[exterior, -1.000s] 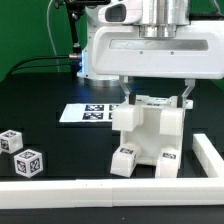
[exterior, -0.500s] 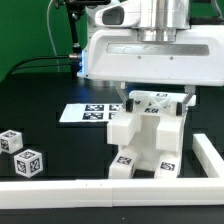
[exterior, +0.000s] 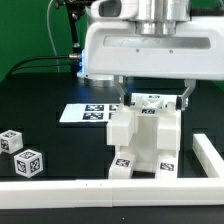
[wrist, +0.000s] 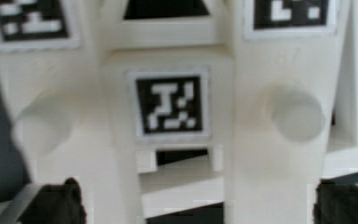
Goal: Assemble chair
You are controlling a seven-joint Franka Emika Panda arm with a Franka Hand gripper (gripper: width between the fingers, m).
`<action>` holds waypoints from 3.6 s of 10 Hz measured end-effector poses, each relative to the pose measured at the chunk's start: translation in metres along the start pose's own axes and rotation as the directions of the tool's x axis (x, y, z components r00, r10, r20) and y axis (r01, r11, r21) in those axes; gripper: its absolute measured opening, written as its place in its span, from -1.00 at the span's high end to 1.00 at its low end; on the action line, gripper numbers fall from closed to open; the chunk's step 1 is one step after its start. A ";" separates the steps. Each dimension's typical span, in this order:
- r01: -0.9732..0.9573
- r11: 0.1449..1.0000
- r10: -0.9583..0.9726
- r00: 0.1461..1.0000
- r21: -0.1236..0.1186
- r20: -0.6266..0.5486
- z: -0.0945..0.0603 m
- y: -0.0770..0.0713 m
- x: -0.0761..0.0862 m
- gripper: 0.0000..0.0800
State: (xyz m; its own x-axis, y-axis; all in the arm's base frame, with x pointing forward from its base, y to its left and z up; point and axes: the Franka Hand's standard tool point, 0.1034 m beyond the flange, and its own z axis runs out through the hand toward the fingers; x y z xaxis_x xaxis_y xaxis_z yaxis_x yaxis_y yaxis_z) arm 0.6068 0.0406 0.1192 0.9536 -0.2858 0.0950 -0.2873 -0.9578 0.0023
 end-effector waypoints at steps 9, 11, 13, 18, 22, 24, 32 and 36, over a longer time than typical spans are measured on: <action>0.541 0.835 -0.550 0.821 0.100 0.153 -0.006 0.070 0.022 -0.62; 0.652 0.749 -0.662 0.734 0.116 0.148 -0.003 0.082 0.022 -0.62; 0.746 0.653 -0.758 0.639 0.132 0.134 -0.003 0.084 0.022 -0.62; 0.911 0.382 -0.924 0.373 0.153 0.086 0.045 0.149 0.029 -0.62; 0.910 0.390 -0.920 0.379 0.143 0.100 0.059 0.165 0.025 -0.62; 0.910 0.398 -0.916 0.386 0.116 0.111 0.082 0.193 0.025 -0.62; 0.907 0.411 -0.910 0.400 0.096 0.112 0.084 0.201 0.027 -0.62; 0.888 0.443 -0.894 0.427 0.123 0.139 0.105 0.212 0.013 -0.62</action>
Offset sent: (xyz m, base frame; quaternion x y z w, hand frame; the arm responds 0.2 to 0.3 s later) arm 0.0000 0.0000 0.0000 0.0000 0.0000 0.0000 1.0000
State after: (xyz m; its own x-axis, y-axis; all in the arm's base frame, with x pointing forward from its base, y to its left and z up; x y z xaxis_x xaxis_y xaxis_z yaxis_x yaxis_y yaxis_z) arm 0.5682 -0.1692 0.0164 0.6763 0.7298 -0.1003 0.7304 -0.6820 -0.0372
